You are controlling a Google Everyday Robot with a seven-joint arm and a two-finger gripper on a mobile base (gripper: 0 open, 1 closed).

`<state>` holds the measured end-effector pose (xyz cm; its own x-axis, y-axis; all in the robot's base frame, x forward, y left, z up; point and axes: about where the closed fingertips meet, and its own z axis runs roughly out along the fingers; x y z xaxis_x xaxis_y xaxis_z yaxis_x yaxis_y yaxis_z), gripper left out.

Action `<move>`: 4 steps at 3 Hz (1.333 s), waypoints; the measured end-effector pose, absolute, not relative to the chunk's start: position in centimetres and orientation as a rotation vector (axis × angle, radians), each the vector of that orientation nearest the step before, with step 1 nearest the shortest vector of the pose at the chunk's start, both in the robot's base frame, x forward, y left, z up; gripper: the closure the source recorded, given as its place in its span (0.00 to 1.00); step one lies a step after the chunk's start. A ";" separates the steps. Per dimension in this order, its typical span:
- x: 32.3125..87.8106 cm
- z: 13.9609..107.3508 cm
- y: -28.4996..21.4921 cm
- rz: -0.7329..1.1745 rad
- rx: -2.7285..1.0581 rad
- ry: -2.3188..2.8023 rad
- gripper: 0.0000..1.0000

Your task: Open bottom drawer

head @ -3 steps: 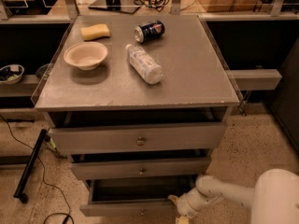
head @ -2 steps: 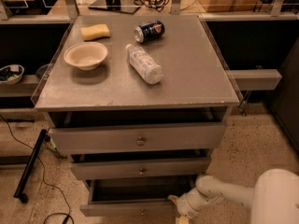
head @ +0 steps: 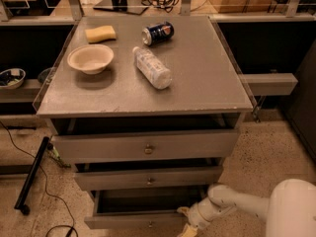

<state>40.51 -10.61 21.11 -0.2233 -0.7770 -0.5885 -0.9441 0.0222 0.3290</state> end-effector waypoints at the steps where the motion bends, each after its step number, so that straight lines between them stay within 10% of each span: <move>1: 40.5 21.1 -10.6 0.992 -1.782 2.055 0.73; 2: 40.5 21.1 -10.6 0.992 -1.782 2.055 0.96; 4: 42.2 21.7 -10.7 0.992 -1.782 2.055 1.00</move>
Offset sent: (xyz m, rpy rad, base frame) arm 0.0000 0.0000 0.0000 0.0000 0.0000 0.0000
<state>42.21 -10.75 21.68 -0.2233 -0.7770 -0.5886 -0.9441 0.0220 0.3290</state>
